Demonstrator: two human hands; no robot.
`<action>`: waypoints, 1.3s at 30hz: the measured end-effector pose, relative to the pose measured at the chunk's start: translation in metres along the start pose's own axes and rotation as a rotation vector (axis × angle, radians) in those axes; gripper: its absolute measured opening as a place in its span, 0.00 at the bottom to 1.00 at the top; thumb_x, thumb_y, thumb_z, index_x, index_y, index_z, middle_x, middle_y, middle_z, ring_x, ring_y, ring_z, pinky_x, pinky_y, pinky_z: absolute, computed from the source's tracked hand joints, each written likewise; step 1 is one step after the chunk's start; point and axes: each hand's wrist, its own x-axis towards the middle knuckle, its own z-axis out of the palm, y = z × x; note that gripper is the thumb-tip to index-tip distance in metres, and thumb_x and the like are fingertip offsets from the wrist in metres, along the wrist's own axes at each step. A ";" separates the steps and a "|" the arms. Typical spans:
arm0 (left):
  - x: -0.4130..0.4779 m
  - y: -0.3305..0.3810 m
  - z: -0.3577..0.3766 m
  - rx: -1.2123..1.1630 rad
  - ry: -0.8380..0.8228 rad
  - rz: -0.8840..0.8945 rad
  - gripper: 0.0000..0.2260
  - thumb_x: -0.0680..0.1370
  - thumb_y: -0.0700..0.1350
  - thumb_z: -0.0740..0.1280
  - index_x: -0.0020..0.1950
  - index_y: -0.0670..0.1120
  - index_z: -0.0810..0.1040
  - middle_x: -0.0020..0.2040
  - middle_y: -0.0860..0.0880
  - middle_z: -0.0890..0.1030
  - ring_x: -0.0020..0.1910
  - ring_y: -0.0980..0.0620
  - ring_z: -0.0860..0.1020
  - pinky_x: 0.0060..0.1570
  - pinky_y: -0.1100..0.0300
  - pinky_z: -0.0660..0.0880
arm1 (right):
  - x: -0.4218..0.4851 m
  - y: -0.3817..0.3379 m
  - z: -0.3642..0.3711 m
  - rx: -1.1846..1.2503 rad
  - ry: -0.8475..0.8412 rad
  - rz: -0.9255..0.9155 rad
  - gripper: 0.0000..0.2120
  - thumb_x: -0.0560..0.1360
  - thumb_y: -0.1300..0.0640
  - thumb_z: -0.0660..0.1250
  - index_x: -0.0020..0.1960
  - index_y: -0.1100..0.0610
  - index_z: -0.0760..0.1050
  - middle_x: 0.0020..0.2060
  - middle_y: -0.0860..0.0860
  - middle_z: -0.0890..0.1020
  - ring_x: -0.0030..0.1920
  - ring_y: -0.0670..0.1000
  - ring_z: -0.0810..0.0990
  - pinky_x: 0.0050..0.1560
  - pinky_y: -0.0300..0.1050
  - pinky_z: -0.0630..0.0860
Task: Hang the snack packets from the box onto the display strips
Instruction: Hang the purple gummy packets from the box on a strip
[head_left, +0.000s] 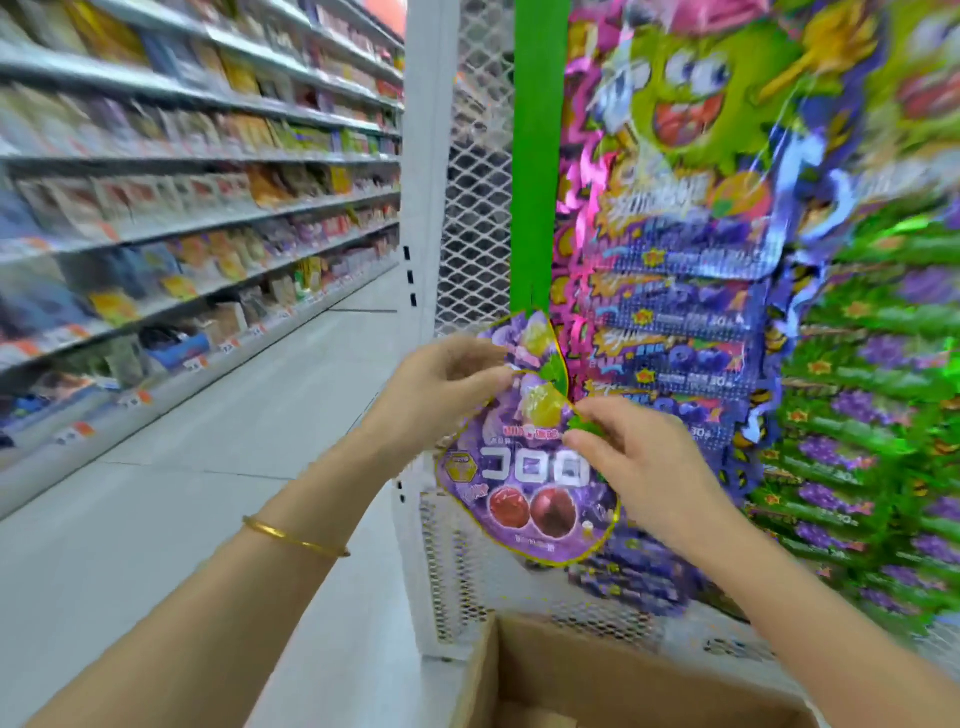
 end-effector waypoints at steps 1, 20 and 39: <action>0.017 0.013 -0.006 0.013 0.061 0.059 0.07 0.76 0.40 0.67 0.53 0.45 0.78 0.43 0.53 0.80 0.40 0.61 0.78 0.45 0.67 0.75 | 0.011 -0.005 -0.008 -0.035 0.044 -0.021 0.05 0.75 0.56 0.66 0.48 0.57 0.76 0.29 0.45 0.72 0.34 0.47 0.70 0.38 0.45 0.66; 0.118 0.064 -0.009 -0.017 0.120 0.060 0.10 0.77 0.48 0.65 0.36 0.49 0.75 0.27 0.51 0.70 0.27 0.55 0.66 0.29 0.63 0.64 | 0.094 -0.029 -0.017 -0.115 0.216 -0.020 0.25 0.77 0.67 0.55 0.69 0.47 0.68 0.57 0.53 0.76 0.57 0.59 0.75 0.53 0.58 0.73; 0.106 0.070 -0.004 0.029 0.188 0.094 0.09 0.77 0.49 0.65 0.39 0.48 0.76 0.32 0.53 0.72 0.32 0.58 0.70 0.35 0.64 0.68 | 0.108 -0.038 -0.026 0.065 0.136 0.072 0.23 0.78 0.67 0.52 0.69 0.52 0.67 0.68 0.48 0.72 0.53 0.48 0.76 0.58 0.51 0.73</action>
